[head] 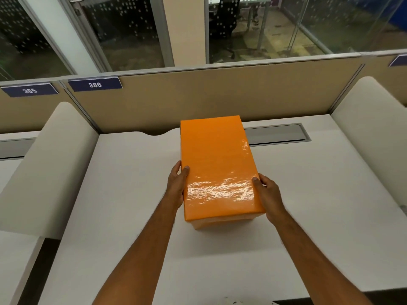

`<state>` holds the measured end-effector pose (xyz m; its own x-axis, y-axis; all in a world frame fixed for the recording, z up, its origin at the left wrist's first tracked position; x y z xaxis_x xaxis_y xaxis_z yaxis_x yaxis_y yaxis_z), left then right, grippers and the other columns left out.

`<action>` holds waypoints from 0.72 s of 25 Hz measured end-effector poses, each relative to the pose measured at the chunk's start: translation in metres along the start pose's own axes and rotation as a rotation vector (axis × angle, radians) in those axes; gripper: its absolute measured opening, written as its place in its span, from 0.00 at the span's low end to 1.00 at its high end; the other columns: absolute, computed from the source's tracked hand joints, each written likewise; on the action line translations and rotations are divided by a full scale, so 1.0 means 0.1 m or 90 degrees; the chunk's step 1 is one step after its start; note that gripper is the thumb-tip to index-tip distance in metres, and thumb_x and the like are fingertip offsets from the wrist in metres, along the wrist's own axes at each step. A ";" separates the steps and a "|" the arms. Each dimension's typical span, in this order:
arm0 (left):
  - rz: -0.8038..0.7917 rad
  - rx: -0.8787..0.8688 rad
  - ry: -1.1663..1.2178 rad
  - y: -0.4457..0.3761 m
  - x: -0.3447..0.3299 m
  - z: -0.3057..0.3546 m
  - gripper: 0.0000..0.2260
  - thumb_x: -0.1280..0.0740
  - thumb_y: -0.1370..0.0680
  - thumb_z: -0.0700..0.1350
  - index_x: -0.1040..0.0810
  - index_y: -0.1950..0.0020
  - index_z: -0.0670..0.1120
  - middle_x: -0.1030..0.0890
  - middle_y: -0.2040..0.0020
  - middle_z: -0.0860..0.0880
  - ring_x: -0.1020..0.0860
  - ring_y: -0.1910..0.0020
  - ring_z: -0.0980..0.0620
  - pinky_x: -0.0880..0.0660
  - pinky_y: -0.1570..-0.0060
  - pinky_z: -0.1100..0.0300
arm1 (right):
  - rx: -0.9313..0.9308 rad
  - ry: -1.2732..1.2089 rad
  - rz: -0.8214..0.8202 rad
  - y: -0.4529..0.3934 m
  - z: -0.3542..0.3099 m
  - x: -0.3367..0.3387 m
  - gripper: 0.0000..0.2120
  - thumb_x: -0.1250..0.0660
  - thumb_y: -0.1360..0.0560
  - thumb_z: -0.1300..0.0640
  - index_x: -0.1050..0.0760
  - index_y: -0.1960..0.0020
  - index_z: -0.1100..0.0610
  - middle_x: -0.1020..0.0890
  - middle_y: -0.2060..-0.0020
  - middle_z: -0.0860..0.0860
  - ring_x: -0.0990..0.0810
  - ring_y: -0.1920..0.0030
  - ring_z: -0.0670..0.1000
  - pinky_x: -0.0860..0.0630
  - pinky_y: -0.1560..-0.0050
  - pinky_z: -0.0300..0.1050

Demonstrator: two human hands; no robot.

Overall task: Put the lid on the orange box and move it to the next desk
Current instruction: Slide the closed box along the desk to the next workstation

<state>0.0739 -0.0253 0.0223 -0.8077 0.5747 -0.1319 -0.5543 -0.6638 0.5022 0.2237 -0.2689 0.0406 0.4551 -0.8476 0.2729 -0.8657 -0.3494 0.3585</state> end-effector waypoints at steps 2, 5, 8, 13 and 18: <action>0.011 0.024 0.005 -0.06 -0.05 -0.08 0.26 0.36 0.14 0.51 0.37 0.17 0.53 0.23 0.26 0.45 0.19 0.35 0.39 0.20 0.37 0.38 | 0.010 0.016 0.014 -0.07 0.01 -0.01 0.17 0.38 0.16 0.51 0.22 0.32 0.57 0.17 0.45 0.53 0.20 0.46 0.55 0.22 0.36 0.59; 0.012 0.038 -0.002 -0.19 -0.08 -0.18 0.26 0.36 0.14 0.51 0.38 0.16 0.54 0.23 0.25 0.45 0.19 0.33 0.38 0.22 0.33 0.34 | 0.019 0.057 0.033 -0.20 0.04 -0.02 0.17 0.39 0.16 0.51 0.21 0.33 0.59 0.19 0.49 0.54 0.22 0.51 0.53 0.22 0.43 0.55; 0.012 0.044 -0.007 -0.29 -0.10 -0.23 0.25 0.36 0.14 0.51 0.37 0.17 0.54 0.23 0.25 0.45 0.19 0.34 0.39 0.22 0.33 0.34 | 0.020 0.082 0.030 -0.30 0.08 -0.05 0.17 0.40 0.15 0.52 0.22 0.32 0.59 0.20 0.49 0.53 0.22 0.49 0.55 0.25 0.46 0.48; 0.024 0.034 -0.006 -0.40 -0.11 -0.24 0.25 0.37 0.14 0.48 0.37 0.17 0.51 0.23 0.25 0.44 0.18 0.34 0.39 0.21 0.34 0.36 | -0.007 0.090 0.011 -0.45 0.18 -0.11 0.18 0.41 0.16 0.49 0.23 0.32 0.56 0.18 0.42 0.56 0.19 0.47 0.56 0.23 0.47 0.49; 0.041 0.039 -0.020 -0.44 -0.08 -0.24 0.25 0.37 0.14 0.48 0.37 0.17 0.52 0.23 0.25 0.45 0.18 0.34 0.39 0.20 0.36 0.38 | -0.027 0.094 -0.020 -0.53 0.28 -0.16 0.17 0.42 0.16 0.47 0.24 0.33 0.53 0.19 0.39 0.56 0.18 0.43 0.57 0.20 0.44 0.53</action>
<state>0.1000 -0.0121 -0.0194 -0.8341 0.5470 -0.0717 -0.4872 -0.6695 0.5607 0.2564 -0.2477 -0.0081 0.5097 -0.7678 0.3881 -0.8427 -0.3547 0.4051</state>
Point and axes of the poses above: each hand's wrist, its own y-axis away from the middle knuckle, its own x-axis out of the back of the hand, z = x × y, the point moved 2 cm from there along -y, towards the middle knuckle
